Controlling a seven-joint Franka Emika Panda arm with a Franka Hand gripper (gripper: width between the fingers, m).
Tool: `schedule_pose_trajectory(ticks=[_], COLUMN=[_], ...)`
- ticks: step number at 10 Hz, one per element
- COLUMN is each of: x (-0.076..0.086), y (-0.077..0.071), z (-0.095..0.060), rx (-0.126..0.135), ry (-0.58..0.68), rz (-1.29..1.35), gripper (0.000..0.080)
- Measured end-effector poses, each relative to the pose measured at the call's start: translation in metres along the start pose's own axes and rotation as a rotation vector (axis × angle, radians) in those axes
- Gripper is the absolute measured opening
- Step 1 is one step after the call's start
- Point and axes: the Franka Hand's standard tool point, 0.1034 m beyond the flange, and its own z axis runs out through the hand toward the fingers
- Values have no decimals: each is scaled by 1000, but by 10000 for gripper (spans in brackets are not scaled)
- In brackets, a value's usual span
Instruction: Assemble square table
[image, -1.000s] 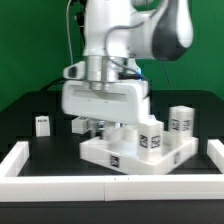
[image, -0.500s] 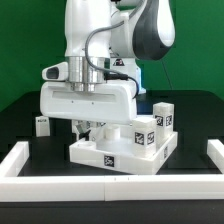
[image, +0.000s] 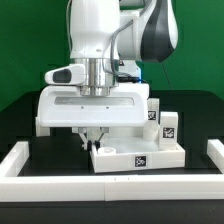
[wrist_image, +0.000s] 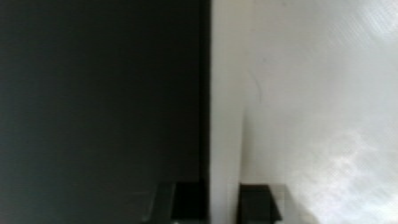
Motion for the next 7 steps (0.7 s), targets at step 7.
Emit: schedule_pose_trajectory(ticks=[7], x=[53], y=[-42], z=[0], rx=[-46], ry=[60], rz=[-750], gripper=[74])
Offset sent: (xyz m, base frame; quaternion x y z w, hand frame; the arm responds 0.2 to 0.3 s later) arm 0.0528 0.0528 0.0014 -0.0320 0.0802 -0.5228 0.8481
